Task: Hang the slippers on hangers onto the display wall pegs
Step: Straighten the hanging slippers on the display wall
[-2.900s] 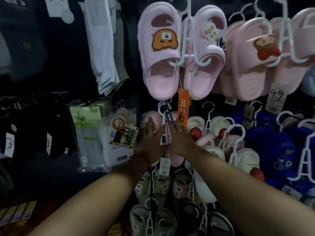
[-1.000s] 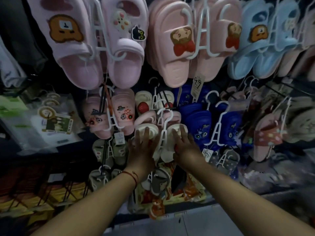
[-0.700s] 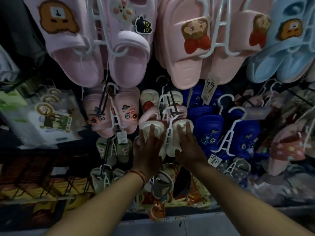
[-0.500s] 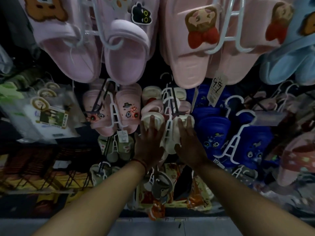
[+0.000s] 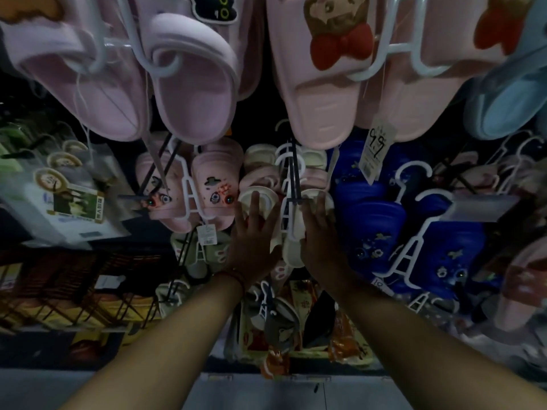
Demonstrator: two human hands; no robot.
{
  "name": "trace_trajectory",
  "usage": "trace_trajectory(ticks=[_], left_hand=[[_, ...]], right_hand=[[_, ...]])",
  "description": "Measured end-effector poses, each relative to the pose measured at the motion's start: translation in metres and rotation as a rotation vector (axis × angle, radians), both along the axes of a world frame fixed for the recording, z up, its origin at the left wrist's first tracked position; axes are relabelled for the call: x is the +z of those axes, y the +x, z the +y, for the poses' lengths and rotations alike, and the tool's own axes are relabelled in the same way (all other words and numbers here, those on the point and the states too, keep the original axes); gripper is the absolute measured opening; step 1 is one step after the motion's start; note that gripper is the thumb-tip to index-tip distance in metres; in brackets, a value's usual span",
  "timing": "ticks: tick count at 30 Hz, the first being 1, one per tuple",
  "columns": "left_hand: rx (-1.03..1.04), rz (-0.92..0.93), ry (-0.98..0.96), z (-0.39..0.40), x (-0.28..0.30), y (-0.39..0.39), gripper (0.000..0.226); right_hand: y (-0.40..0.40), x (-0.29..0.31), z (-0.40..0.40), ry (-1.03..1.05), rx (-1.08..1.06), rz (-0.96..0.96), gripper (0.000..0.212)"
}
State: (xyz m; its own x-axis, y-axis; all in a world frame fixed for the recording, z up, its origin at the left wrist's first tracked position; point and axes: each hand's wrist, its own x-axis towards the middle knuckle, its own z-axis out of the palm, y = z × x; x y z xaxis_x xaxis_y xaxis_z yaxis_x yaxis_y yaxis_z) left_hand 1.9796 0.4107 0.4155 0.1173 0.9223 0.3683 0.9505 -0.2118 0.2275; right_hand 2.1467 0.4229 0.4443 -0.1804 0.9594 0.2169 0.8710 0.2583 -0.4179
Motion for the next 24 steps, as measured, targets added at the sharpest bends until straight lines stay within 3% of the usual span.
trace_trajectory(ticks=[3,6,9,12,17,24], left_hand=[[-0.063,-0.232,0.022,-0.02,-0.009,0.0,0.094],[0.016,-0.589,0.07,-0.039,-0.009,0.011,0.09],[0.15,-0.97,0.007,-0.044,-0.007,0.023,0.096],[0.186,-1.198,-0.08,-0.035,-0.008,0.025,0.101],[0.2,-1.208,-0.059,-0.017,-0.004,0.025,0.107],[0.243,-1.114,-0.068,-0.007,-0.009,0.029,0.107]], right_hand=[[-0.003,-0.006,-0.014,0.068,-0.032,0.05,0.094],[-0.001,-0.01,-0.026,0.104,-0.047,0.1,0.091],[-0.002,-0.009,-0.041,0.088,-0.082,0.335,0.086],[-0.005,-0.011,-0.046,0.052,-0.197,0.572,0.089],[-0.014,-0.006,-0.029,-0.069,-0.406,0.725,0.096],[-0.022,-0.001,-0.018,-0.135,-0.396,0.727,0.093]])
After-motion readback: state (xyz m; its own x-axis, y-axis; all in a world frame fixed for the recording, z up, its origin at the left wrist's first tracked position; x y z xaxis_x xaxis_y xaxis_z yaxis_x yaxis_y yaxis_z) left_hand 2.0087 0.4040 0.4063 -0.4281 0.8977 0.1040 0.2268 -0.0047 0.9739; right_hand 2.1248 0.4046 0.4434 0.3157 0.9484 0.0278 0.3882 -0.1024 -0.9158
